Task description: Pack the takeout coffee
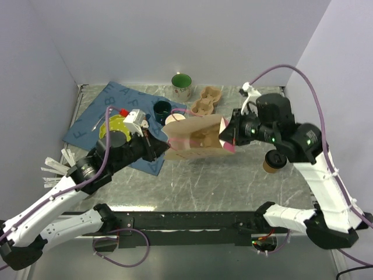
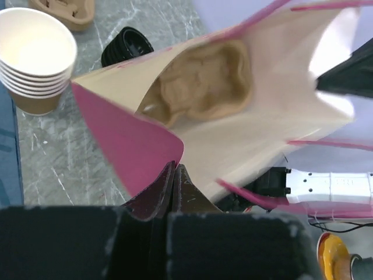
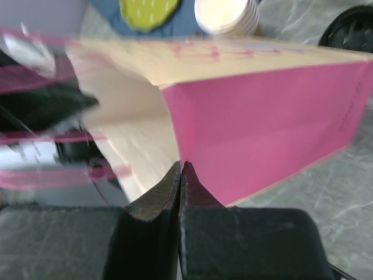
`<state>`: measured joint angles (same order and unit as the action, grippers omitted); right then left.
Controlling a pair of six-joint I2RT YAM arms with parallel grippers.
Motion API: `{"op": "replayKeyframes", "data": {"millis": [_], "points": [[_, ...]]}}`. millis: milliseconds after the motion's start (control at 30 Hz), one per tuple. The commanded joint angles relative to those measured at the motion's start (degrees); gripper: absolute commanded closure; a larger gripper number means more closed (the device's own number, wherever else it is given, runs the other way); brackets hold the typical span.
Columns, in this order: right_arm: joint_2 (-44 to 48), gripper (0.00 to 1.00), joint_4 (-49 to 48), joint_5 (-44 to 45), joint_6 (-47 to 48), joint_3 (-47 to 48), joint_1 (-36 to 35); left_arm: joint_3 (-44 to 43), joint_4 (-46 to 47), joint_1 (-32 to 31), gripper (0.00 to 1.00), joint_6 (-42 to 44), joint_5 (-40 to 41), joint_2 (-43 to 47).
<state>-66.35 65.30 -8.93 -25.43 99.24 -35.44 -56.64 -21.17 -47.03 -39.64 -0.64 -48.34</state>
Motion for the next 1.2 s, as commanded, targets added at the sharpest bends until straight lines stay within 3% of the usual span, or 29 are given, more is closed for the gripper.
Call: {"op": "replayKeyframes", "data": {"millis": [0, 33, 67, 167, 300, 467, 700, 967, 1100, 1167], "points": [[11.03, 1.0, -17.03, -9.87, 9.51, -9.56, -0.59, -0.16, 5.95, -2.55, 0.99, 0.44, 6.09, 5.44], [12.46, 1.0, -17.92, -9.88, 9.87, -12.81, -0.51, 4.39, 8.14, -2.55, 0.96, -0.52, 5.05, 6.49], [13.34, 1.0, -18.27, -10.23, 11.44, -17.28, -0.51, 6.17, 8.42, -2.55, 0.78, -1.4, 3.3, 6.5], [15.19, 1.0, -16.44, -10.58, 14.78, -22.75, -0.59, 8.74, 5.2, -2.81, 0.46, -4.04, -0.76, 6.24], [17.56, 1.0, -13.72, -9.97, 16.11, -28.92, -0.59, 6.56, -1.14, -3.25, 0.35, -3.69, 0.37, 9.13], [19.85, 1.0, -11.16, -7.69, 15.67, -32.62, -0.59, 5.05, -7.21, -3.34, 0.27, -1.85, 0.47, 12.56], [20.56, 1.0, -10.19, -5.41, 15.94, -32.01, -0.59, 3.12, -8.8, -3.34, 0.25, -0.09, 0.47, 11.08], [14.06, 1.0, -8.09, -3.38, 14.88, -19.71, -0.59, -0.57, -11.96, -3.25, 0.24, 3.25, 2.21, 8.17], [17.39, 1.0, -14.13, -6.1, 14.62, -32.5, -0.51, 1.0, -12.23, -3.34, 0.23, 3.42, 4.42, 10.36], [15.3, 1.0, -12.22, -4.27, 16.11, -31.68, -0.51, 0.92, -13.36, -3.34, 0.21, 3.86, 5.65, 10.81]]}}
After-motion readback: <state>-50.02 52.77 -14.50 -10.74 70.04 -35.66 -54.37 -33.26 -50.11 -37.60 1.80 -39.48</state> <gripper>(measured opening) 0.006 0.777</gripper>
